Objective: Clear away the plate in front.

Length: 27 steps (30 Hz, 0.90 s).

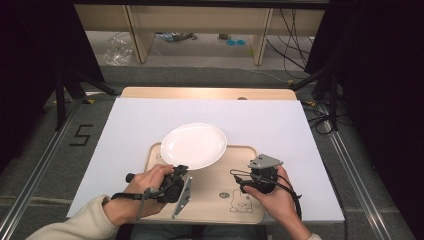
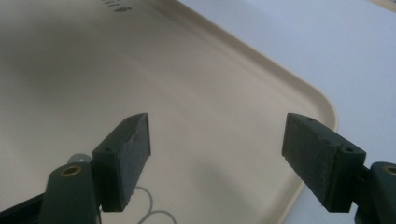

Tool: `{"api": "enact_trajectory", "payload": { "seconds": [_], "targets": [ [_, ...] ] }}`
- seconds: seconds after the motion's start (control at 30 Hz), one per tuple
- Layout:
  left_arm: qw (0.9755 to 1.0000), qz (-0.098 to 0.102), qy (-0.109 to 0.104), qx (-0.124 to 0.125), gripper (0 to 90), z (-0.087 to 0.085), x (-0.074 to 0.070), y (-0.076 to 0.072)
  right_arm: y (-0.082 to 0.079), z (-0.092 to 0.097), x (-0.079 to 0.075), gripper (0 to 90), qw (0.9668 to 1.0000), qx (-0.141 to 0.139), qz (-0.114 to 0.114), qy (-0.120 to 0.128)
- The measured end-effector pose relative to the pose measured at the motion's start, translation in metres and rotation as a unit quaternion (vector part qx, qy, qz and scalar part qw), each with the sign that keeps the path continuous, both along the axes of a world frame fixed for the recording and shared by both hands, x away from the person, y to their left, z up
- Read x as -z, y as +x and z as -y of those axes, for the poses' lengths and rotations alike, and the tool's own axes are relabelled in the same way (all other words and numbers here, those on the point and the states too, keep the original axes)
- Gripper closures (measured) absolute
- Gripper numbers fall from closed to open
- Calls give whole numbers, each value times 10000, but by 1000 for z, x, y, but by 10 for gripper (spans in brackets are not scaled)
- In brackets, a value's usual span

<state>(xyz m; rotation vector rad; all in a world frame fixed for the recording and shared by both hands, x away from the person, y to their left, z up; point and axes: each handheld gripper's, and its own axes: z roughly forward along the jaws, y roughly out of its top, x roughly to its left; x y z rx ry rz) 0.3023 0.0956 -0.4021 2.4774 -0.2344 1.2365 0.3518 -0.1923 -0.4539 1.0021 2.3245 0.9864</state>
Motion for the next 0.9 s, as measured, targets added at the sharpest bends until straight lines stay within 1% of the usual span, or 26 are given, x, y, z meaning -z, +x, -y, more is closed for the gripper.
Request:
{"api": "enact_trajectory", "payload": {
  "seconds": [0.1, 0.2, 0.37, 0.9],
  "targets": [
    [10000, -1, 36, 0, 874, 0, -2, -1, 0, 0, 0, 249, 10000, 2, -7, -3],
    [10000, -5, 7, 13, 874, 0, -1, -2, 0, 0, 0, 249, 10000, 3, -1, -1],
    [10000, -16, 70, 16, 874, -1, -1, -4, 0, 0, 0, 249, 10000, 3, -1, -1],
    [9999, -48, 96, 35, 873, -4, -1, -10, 0, 0, 0, 249, 10000, 7, 2, -2]
  ]
}}
